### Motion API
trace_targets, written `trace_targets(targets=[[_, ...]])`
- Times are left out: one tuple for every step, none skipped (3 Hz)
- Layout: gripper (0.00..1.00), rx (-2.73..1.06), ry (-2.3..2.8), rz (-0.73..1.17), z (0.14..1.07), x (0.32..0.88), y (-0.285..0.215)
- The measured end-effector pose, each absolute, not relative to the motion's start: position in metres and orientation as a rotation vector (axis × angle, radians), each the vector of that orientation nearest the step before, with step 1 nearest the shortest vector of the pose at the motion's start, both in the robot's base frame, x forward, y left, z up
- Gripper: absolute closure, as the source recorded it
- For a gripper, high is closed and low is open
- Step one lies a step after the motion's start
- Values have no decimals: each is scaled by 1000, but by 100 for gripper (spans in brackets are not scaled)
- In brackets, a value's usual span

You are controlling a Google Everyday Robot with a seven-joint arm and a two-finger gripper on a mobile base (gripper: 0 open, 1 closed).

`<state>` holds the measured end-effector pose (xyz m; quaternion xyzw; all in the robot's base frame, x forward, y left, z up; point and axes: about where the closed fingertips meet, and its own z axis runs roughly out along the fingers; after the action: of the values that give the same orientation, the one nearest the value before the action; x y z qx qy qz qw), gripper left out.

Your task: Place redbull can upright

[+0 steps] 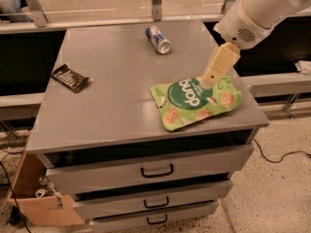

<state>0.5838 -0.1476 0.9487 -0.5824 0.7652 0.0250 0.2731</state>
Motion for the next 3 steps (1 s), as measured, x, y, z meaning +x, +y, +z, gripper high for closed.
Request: trace_targets(targets=[[0,-1443,2021,125,953,642,-119],[0,-1444,2021,125,953,641,-119],[0,-1408,1984,174,955,649,-110]])
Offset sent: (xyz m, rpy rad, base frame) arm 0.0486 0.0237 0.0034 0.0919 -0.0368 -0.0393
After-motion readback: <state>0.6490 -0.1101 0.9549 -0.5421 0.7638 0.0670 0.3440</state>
